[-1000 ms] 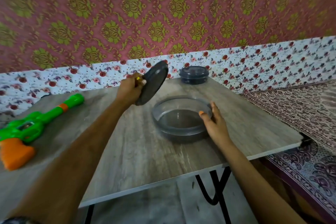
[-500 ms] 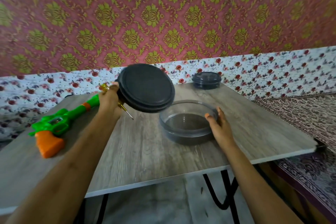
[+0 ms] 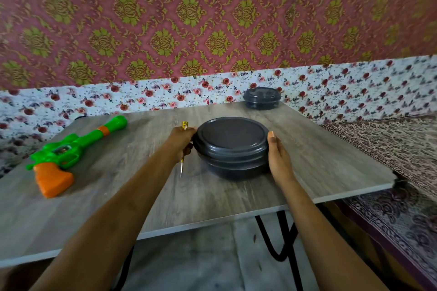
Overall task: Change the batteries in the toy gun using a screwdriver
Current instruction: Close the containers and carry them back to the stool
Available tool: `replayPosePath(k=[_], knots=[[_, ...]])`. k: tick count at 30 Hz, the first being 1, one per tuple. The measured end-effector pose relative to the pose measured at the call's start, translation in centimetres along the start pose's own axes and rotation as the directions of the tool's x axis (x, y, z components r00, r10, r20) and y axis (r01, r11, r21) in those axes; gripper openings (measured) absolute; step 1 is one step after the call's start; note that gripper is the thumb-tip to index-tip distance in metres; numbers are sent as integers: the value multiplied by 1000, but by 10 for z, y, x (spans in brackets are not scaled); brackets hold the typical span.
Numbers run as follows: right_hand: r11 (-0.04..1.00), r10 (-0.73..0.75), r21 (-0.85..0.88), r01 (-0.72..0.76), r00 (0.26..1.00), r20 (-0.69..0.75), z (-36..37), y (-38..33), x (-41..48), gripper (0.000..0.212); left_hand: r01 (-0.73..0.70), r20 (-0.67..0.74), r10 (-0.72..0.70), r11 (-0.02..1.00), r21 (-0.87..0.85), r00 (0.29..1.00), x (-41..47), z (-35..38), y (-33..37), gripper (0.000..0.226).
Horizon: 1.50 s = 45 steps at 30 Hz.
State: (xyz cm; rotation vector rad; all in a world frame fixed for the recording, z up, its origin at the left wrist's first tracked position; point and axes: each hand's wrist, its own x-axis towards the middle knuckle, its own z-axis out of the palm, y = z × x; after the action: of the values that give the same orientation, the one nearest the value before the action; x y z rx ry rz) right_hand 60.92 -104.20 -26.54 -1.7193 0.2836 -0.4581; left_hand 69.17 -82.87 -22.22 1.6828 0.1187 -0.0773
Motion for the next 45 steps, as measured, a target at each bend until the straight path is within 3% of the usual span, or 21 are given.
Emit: replayPosePath(k=[5, 10, 16, 18, 22, 30, 34, 39, 43, 45], knots=[[992, 53, 113, -56, 998, 30, -2, -1, 2, 50, -51, 13, 49, 989, 139, 999, 5, 4, -2, 5], [973, 90, 212, -93, 996, 21, -4, -3, 4, 31, -111, 18, 109, 982, 156, 994, 3, 13, -2, 32], [943, 280, 165, -289, 957, 80, -10, -15, 13, 41, 77, 35, -83, 987, 144, 996, 4, 16, 5, 32], [931, 321, 151, -333, 942, 98, -12, -23, 17, 32, 130, 37, -136, 984, 124, 990, 7, 15, 6, 35], [942, 287, 163, -294, 956, 65, -7, -24, 17, 18, 187, 42, -189, 982, 32, 981, 14, 10, 1, 36], [956, 243, 164, -242, 970, 15, -5, -17, 20, 15, 149, -15, -151, 985, -81, 988, 30, 16, -13, 42], [955, 229, 188, -229, 973, 18, -6, -17, 23, 12, 205, 35, -203, 970, -131, 979, 31, 18, -11, 24], [964, 195, 192, -183, 980, -43, -2, -14, 24, 17, 197, 11, -197, 976, -92, 980, 30, 19, -9, 24], [970, 171, 187, -158, 984, -55, -1, -11, 22, 19, 132, -28, -132, 991, 4, 991, 28, 15, -11, 55], [970, 184, 168, -178, 983, -20, -3, -13, 19, 18, 99, -28, -97, 991, 88, 995, 24, 15, -7, 58]])
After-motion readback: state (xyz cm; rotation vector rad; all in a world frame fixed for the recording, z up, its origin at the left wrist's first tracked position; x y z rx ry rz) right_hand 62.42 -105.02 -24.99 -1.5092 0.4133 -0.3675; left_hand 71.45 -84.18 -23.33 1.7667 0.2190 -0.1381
